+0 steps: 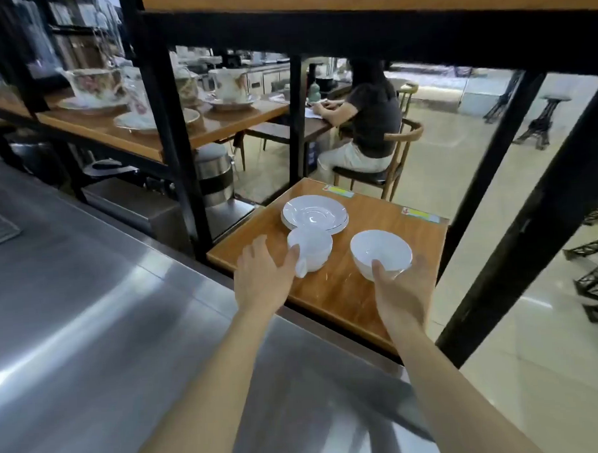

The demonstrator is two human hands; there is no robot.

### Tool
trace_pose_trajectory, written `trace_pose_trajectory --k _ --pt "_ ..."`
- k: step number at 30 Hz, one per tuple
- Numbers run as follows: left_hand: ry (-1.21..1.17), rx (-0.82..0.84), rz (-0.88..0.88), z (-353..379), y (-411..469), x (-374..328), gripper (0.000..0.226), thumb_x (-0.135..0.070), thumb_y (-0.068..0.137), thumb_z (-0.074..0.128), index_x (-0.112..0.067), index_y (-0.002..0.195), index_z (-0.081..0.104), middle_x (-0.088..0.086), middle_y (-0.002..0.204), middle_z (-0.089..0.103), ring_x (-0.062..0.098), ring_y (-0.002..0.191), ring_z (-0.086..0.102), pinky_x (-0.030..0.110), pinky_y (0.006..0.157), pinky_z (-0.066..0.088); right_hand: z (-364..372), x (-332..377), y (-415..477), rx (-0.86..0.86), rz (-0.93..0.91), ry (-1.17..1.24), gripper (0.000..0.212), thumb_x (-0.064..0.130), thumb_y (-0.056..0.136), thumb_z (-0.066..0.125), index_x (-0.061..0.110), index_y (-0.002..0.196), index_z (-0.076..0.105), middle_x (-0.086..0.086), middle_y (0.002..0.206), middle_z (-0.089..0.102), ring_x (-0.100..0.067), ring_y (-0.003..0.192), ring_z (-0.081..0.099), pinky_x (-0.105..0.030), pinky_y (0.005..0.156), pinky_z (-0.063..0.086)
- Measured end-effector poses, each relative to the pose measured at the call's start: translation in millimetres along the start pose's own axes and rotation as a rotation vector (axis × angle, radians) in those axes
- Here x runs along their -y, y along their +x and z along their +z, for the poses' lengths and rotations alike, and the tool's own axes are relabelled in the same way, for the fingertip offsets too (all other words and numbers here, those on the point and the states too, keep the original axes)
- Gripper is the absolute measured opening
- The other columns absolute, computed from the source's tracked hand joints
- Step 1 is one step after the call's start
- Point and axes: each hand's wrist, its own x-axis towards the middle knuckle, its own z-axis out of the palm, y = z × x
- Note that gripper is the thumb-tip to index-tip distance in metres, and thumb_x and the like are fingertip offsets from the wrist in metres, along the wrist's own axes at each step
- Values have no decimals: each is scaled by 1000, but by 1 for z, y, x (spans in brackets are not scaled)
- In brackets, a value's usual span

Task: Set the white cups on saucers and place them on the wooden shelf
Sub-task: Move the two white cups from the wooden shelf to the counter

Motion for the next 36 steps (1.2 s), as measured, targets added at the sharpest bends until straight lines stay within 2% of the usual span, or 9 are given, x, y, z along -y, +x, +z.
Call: trace_pose_trajectory --k 5,8,10,12,18,21,26,32,36 --pt "-108 132 -181 21 10 6 62 -60 81 48 -15 124 45 5 125 53 25 103 55 35 79 43 9 -9 9 -17 123 192 59 43 76 68 9 120 48 -8 110 59 -20 92 54 -33 75 47" --pt "-201 182 -210 25 13 6 36 -53 84 50 -19 95 53 -3 92 60 19 83 54 33 71 42 12 -9 11 35 233 230 40 47 80 62 15 103 55 -2 90 58 -20 80 53 -35 70 51" --pt "-261 242 -224 26 15 6 27 -46 87 48 -21 77 52 -4 77 56 19 73 54 34 67 47 9 -7 13 125 337 275 28 45 83 58 18 83 53 -4 73 56 -18 60 53 -29 51 49" --pt "-307 335 -273 25 16 0 25 -37 89 43 -21 74 53 2 77 57 20 73 55 28 56 47 4 -5 16 215 432 314 28 42 84 57 15 77 56 -7 62 56 -17 47 50 -22 39 41" --pt "-668 528 -608 18 15 -9 31 -32 92 47 -7 76 56 9 69 59 18 59 57 29 51 47 -4 -4 15 424 656 641 28 30 85 60 4 77 54 -14 69 62 -24 61 62 -23 37 48" --pt "-760 458 -619 20 12 -8 33 -39 89 54 -11 73 52 8 68 51 17 60 50 28 49 46 -1 1 13 388 598 672 21 26 86 60 8 81 51 -6 54 52 -22 55 57 -21 35 47" --pt "-683 409 -530 11 7 -10 38 -41 90 51 -14 64 45 7 65 44 17 55 42 24 43 43 0 15 17 327 464 517 29 24 87 52 9 111 48 -5 61 44 -16 46 44 -19 33 39" --pt "-874 175 -533 -36 -21 4 41 -40 88 52 -15 58 42 2 53 40 13 46 36 19 33 31 0 40 -6 352 350 431 26 39 85 49 13 85 54 -3 58 46 -15 45 41 -23 37 33" --pt "-867 -63 -536 -89 -54 40 48 -42 90 49 -17 51 39 -2 43 41 13 40 35 20 35 29 2 58 -49 505 200 460 30 40 85 48 17 67 52 1 46 47 -12 36 38 -23 35 29"
